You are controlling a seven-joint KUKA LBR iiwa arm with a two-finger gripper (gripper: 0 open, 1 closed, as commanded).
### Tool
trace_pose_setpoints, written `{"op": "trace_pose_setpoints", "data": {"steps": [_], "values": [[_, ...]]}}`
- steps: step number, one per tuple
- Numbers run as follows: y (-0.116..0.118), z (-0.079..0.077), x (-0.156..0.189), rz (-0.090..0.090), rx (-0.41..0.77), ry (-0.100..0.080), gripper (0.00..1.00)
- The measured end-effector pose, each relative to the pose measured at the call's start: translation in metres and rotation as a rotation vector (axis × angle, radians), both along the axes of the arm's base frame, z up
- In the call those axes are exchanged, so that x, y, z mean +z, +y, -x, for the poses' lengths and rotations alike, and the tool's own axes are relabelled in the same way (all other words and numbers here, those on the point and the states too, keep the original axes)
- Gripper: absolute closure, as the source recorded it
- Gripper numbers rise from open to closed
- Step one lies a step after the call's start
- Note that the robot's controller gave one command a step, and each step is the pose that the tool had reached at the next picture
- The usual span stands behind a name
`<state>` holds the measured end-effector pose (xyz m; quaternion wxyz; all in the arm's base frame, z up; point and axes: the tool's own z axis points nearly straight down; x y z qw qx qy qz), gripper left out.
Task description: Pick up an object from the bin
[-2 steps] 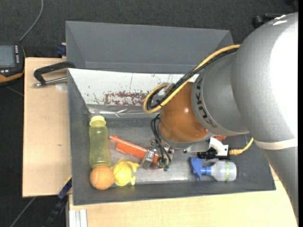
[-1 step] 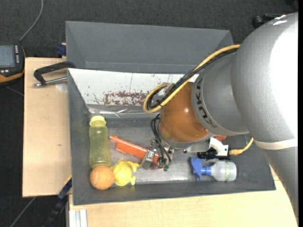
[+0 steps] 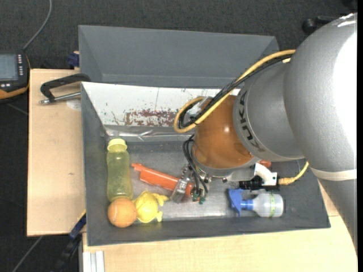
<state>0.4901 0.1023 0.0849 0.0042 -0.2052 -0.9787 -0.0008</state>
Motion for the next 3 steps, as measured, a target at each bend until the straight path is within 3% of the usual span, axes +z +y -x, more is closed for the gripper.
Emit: {"op": "trace_pose_setpoints", "data": {"steps": [1,3], "values": [[0.001,-0.002,0.020,-0.002,0.001,-0.011,1.00],[0.000,-0.001,0.052,-0.001,0.001,-0.003,1.00]]}}
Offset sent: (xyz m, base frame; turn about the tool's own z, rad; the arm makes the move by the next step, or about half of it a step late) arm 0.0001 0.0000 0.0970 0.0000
